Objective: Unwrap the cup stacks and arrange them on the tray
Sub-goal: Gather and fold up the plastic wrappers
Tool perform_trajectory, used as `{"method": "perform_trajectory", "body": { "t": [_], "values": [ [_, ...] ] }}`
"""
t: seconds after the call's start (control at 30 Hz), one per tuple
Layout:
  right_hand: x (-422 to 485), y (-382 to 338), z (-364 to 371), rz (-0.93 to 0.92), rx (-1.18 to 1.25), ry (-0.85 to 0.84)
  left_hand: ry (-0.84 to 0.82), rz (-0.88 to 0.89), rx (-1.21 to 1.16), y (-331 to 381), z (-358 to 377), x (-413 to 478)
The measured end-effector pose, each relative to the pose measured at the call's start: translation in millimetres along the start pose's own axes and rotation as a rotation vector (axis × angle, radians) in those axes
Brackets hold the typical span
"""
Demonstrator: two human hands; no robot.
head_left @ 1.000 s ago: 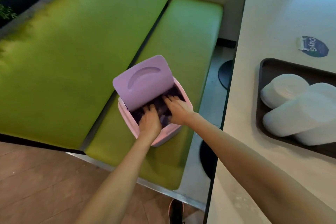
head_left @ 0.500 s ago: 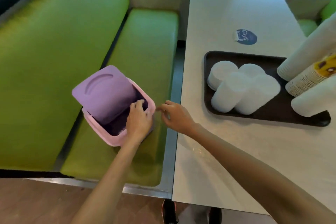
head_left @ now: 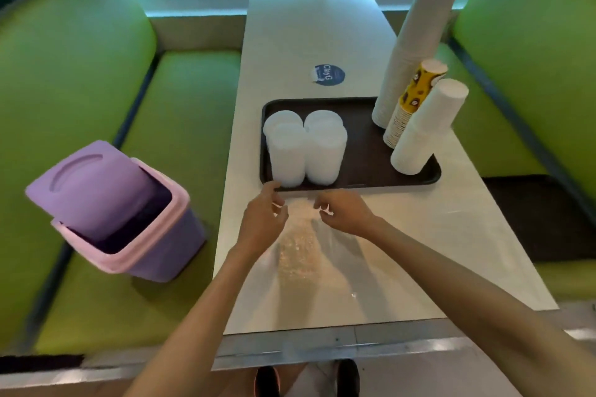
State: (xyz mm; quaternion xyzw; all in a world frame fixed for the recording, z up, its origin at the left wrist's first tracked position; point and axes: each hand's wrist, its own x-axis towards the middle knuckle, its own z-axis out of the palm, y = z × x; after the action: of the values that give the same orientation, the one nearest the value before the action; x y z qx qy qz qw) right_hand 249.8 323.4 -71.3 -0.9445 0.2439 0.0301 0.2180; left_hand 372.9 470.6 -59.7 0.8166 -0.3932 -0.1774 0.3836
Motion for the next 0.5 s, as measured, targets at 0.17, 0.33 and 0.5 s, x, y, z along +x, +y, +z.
{"method": "perform_trajectory", "body": {
  "t": [0.17,0.33,0.5],
  "values": [
    [-24,44,-8,0.089,-0.081,-0.061,-0.068,-0.030,0.020,26,34,-8],
    [-33,67,-8,0.102,-0.116,-0.076,-0.088,-0.033,0.037,42,54,-13],
    [-29,73,-9,0.084,-0.216,-0.077,-0.093,-0.056,0.050,50,63,-19]
  ]
}}
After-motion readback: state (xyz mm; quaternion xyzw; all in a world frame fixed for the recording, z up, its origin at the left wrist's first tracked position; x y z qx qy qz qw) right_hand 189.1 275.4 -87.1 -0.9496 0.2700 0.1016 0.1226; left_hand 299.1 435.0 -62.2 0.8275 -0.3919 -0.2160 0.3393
